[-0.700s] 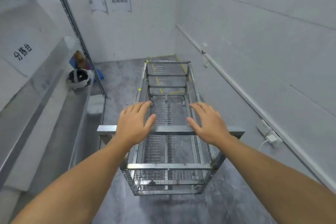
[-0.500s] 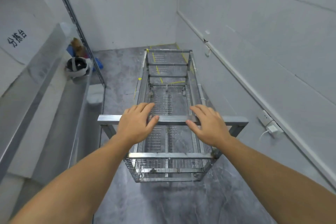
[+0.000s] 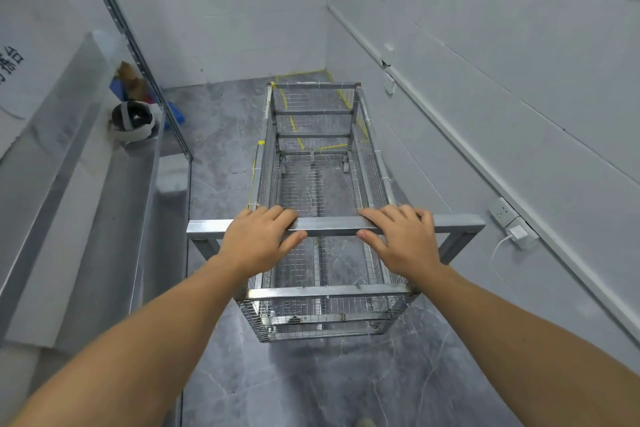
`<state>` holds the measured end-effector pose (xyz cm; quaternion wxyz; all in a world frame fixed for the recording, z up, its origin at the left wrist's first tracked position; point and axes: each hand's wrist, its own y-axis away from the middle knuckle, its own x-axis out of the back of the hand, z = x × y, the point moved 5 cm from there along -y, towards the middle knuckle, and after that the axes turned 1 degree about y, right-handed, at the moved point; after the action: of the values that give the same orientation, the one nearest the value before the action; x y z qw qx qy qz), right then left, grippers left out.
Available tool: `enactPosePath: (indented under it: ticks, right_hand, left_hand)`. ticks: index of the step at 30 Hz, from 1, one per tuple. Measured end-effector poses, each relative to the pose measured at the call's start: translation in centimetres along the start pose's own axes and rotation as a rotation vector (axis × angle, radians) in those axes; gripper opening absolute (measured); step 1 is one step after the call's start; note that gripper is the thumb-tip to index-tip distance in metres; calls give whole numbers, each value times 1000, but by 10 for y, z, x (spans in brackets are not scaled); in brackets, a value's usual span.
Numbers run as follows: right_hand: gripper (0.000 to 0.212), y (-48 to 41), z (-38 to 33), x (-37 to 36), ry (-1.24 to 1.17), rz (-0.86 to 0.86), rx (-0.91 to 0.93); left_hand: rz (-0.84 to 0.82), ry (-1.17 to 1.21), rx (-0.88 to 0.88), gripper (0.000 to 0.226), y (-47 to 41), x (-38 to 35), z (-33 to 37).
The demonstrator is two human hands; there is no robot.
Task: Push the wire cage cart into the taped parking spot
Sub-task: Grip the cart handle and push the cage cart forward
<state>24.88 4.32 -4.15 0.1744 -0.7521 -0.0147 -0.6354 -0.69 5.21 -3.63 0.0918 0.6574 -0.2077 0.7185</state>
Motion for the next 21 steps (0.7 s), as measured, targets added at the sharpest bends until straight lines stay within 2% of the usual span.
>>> enactPosePath:
  ticks: [6,21]
  right_hand:
    - [45,-15,4,-6,6,8,-20]
    - [49,-93,34,-24,6,35,0]
  left_hand:
    - [76,-2,-30,42,-13,-3,-6]
    - [82,-11,15,52,-89,-20,-37]
